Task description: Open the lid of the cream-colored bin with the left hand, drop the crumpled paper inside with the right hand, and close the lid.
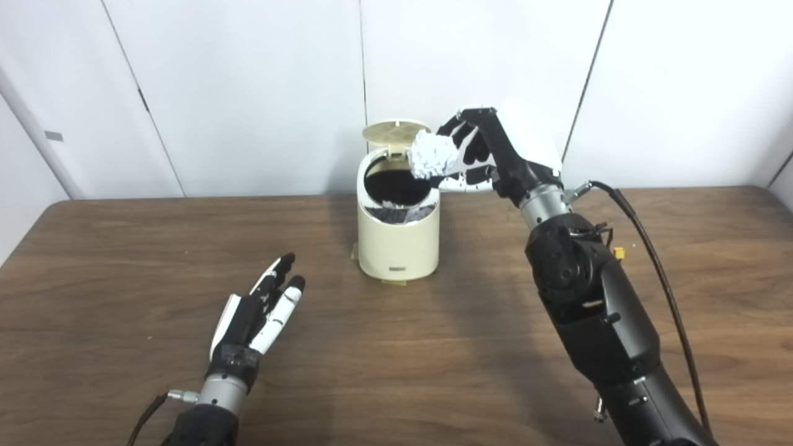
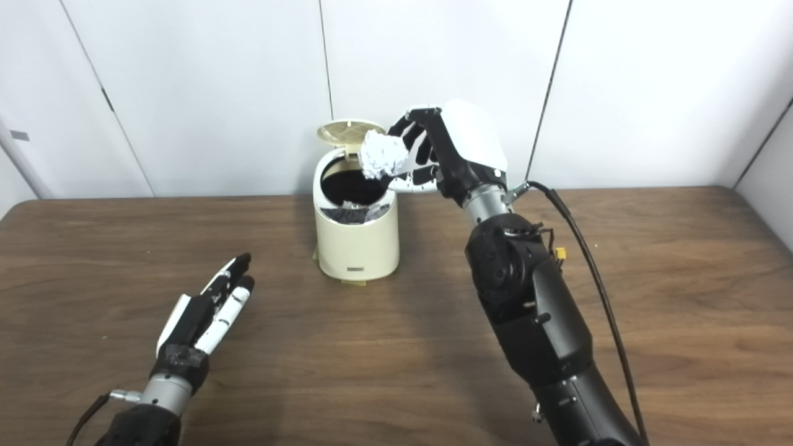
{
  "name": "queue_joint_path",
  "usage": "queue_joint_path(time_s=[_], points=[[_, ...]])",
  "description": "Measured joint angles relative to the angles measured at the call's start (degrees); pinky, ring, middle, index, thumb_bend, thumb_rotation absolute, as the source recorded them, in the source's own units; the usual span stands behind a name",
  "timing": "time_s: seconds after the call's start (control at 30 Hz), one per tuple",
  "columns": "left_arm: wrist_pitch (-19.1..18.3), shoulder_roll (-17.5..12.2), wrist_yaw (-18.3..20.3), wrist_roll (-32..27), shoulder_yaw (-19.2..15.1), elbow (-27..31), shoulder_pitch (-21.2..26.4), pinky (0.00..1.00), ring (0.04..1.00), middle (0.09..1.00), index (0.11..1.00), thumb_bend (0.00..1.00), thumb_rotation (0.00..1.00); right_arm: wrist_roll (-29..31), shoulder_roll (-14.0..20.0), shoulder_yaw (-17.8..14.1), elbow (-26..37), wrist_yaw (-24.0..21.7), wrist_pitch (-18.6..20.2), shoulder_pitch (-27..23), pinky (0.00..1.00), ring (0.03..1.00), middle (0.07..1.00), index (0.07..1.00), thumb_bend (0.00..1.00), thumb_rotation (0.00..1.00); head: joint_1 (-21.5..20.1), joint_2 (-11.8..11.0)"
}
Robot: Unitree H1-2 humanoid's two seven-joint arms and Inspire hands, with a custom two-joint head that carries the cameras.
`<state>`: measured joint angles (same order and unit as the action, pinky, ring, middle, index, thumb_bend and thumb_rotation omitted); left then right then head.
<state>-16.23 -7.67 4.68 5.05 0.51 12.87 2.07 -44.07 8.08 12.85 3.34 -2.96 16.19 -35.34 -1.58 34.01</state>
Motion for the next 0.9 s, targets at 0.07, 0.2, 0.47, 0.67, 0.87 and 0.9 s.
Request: queue_joint_path(time_s=[0.07,0.2,0.47,0.67,0.87,0.9], points=[[0.11,0.00,0.00,0.00,0.00,-0.14,0.01,1.00,1.000,0.976,0.985,0.55,0.74,-0.02,-0.27,0.18,0.00,0.31,0.00,-0.11,0.36,0.374,0.495,0.526,0.51,0.00,-0.09,-0.09],[0.39,0.00,-0.03,0.14,0.07,-0.28,0.03,1.00,1.000,0.975,0.986,0.55,0.74,-0.23,-1.26,0.85,0.00,0.50,0.04,-0.27,0.35,0.375,0.496,0.526,0.51,0.00,-0.17,-0.18],[0.39,0.05,-0.05,0.12,0.11,-0.29,0.09,1.00,1.000,0.979,0.987,0.55,0.74,-1.43,-3.33,1.80,0.00,0.48,0.57,-0.53,0.35,0.378,0.501,0.524,0.51,0.00,-0.26,-0.09],[0.38,0.15,-0.08,0.14,0.11,-0.29,0.10,1.00,1.000,0.982,0.993,0.56,0.75,-1.64,-3.69,2.58,-0.01,0.49,0.49,-0.52,0.34,0.373,0.500,0.524,0.51,0.00,-0.44,0.09],[0.39,0.15,-0.08,0.15,0.13,-0.35,0.14,1.00,1.000,0.981,0.994,0.56,0.76,-1.75,-4.67,2.80,-2.02,1.12,0.46,-0.52,0.34,0.370,0.494,0.524,0.51,0.00,-1.05,-0.09],[0.39,0.15,-0.08,0.15,0.15,-0.37,0.14,1.00,1.000,0.979,0.994,0.56,0.76,-1.79,-4.89,2.90,-2.76,1.45,0.42,-0.52,0.34,0.369,0.495,0.525,0.51,0.00,-1.05,-0.09]])
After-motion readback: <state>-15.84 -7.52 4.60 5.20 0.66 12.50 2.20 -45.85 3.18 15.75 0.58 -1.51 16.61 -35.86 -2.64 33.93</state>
